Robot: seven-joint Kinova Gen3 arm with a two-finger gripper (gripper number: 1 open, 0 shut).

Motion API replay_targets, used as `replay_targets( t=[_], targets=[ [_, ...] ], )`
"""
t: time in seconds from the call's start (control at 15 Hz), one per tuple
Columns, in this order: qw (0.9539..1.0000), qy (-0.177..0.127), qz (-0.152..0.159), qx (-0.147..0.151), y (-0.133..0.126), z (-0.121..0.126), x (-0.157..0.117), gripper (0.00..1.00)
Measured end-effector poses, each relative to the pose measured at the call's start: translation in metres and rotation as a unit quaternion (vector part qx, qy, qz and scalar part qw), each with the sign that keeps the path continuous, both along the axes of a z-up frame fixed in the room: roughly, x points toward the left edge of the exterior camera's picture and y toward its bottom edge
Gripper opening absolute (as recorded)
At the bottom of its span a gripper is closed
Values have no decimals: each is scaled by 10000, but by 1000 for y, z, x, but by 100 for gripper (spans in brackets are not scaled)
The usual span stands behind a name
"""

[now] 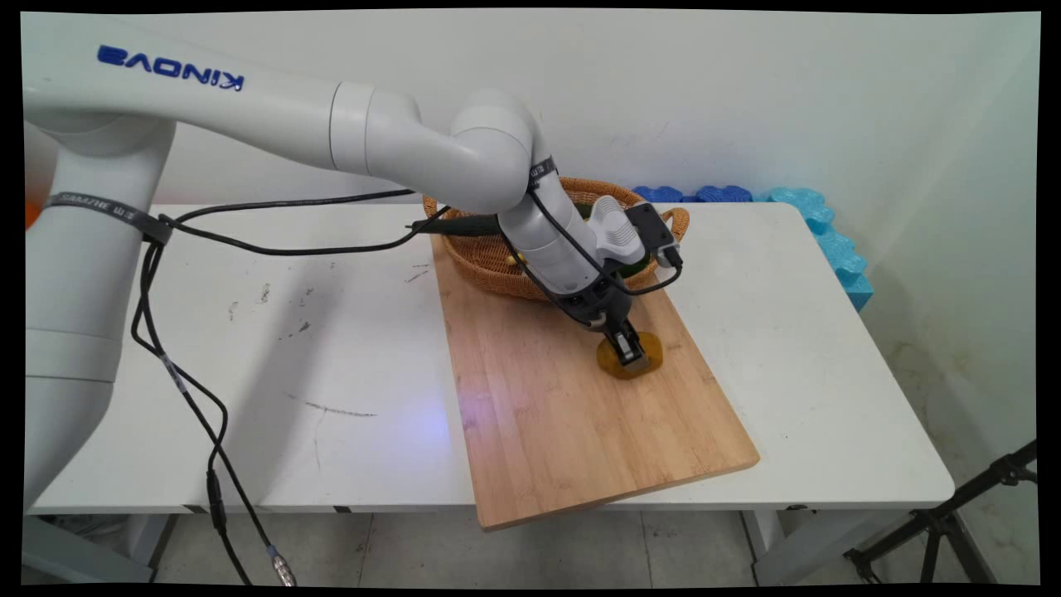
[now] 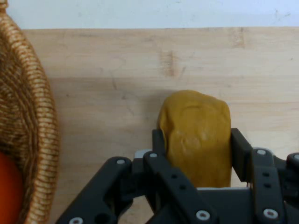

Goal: Place the picked object in the vegetable basket

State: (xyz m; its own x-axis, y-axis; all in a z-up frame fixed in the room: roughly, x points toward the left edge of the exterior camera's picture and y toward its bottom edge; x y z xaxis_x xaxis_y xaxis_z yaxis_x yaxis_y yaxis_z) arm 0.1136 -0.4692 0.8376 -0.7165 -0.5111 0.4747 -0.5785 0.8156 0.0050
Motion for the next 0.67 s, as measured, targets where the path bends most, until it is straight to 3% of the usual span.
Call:
replay_targets(
  t=[0.27,0.67],
  targets=[
    [9999,18,-136,-90,11,10,0,0],
    [9982,163,-403,-411,39,64,15,0]
  ],
)
